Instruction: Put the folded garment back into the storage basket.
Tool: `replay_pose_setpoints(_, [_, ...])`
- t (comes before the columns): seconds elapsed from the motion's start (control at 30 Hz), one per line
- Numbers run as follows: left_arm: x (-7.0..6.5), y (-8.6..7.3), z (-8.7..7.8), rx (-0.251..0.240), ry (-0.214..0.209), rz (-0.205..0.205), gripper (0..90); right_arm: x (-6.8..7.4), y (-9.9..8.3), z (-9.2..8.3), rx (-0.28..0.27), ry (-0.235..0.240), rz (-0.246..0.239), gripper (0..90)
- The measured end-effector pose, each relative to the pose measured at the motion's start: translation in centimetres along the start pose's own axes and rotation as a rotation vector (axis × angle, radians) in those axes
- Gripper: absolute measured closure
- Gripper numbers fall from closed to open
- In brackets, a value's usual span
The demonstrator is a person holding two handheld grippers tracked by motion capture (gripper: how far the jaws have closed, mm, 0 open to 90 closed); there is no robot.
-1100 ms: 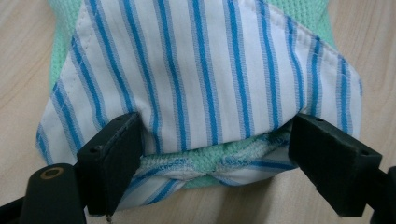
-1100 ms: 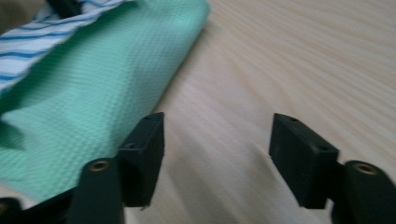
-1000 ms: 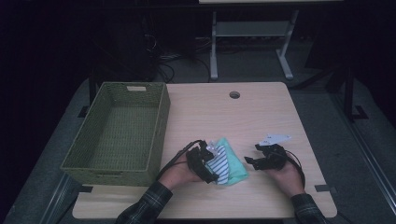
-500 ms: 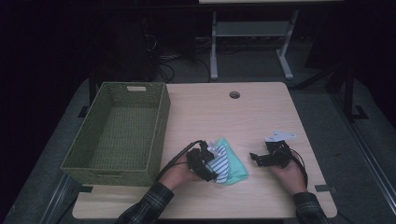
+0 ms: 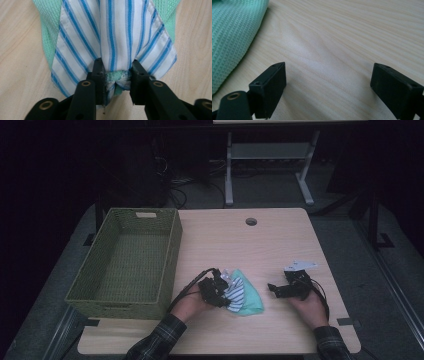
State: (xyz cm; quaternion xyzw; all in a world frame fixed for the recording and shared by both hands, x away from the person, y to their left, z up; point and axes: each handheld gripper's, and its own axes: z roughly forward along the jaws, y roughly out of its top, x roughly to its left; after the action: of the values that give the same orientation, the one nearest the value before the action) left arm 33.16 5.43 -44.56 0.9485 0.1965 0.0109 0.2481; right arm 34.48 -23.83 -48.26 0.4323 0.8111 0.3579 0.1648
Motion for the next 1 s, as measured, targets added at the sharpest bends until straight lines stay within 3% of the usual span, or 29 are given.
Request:
replay_pose_setpoints(0.1, [-0.1, 0.1, 0.0, 0.006, 0.001, -0.005, 73.4, 0.0, 0.0, 0.0, 0.000, 0.000, 0.000, 12.8])
replay_pose_setpoints(0.43, [0.9, 0.0, -0.4, -0.014, -0.058, -0.043, 73.8, 0.0, 0.0, 0.0, -0.001, 0.000, 0.000, 12.8])
replay_pose_setpoints(1.0, [1.1, 0.8, -3.0, -0.089, -0.055, -0.086, 73.6, 0.0, 0.0, 0.0, -0.001, 0.002, 0.006, 12.8])
